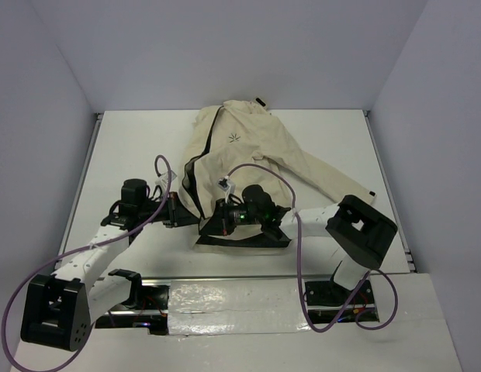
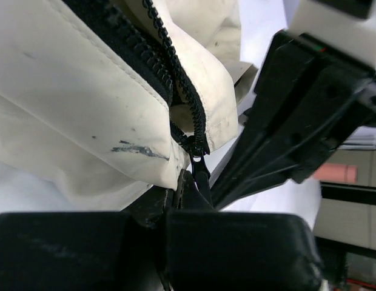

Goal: Zip up the jacket

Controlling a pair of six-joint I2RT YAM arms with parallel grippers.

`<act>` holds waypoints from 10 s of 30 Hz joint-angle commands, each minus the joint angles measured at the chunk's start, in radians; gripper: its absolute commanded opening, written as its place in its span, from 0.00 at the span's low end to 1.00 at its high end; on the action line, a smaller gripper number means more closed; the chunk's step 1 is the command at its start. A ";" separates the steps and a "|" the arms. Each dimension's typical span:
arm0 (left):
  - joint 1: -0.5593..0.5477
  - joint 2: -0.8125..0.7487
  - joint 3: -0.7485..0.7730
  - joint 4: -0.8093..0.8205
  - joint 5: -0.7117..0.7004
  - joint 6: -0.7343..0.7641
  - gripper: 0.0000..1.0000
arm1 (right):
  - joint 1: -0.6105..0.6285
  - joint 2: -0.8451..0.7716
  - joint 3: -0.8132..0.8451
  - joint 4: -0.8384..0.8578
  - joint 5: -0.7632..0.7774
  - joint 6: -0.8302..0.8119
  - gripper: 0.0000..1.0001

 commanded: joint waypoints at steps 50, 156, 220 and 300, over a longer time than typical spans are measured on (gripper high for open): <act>-0.011 -0.074 0.041 0.006 0.073 0.036 0.00 | -0.025 0.088 0.201 0.188 0.088 0.326 0.00; 0.118 0.003 -0.002 0.141 0.130 -0.078 0.50 | -0.051 0.000 0.389 -0.208 0.156 -0.367 0.00; 0.118 -0.013 0.329 -0.547 0.093 0.384 0.71 | -0.235 0.094 0.702 -0.533 0.174 -0.469 0.62; 0.146 0.439 0.974 -0.488 -0.321 0.502 0.79 | -0.316 0.015 0.690 -0.846 0.177 -0.364 0.58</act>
